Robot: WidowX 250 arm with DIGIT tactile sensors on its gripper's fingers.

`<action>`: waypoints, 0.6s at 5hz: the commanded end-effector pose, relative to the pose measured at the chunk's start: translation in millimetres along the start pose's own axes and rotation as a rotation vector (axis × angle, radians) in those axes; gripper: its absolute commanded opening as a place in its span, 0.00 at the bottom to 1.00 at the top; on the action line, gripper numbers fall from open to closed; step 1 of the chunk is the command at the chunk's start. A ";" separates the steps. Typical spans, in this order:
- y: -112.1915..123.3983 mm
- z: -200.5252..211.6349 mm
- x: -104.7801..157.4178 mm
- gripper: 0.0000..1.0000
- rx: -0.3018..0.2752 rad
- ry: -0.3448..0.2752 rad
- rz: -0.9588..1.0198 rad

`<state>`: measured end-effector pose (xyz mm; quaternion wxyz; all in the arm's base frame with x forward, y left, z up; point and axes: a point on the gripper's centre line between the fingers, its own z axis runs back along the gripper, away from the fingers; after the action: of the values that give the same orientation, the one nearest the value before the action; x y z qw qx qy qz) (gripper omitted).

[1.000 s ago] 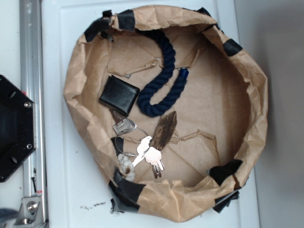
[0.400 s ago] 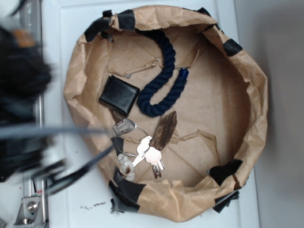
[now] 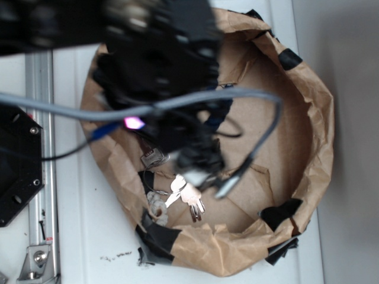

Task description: Grab the wood chip.

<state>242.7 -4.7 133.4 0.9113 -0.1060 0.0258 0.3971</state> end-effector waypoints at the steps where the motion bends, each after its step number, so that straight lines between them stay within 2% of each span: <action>1: -19.7 -71.1 8.4 1.00 0.036 -0.048 -0.032; 2: -28.0 -103.7 -7.5 1.00 0.021 -0.028 -0.077; 3: -29.3 -116.9 -15.8 1.00 0.082 -0.014 -0.098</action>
<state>256.4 -58.9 23.3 0.9302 -0.0616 0.0391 0.3596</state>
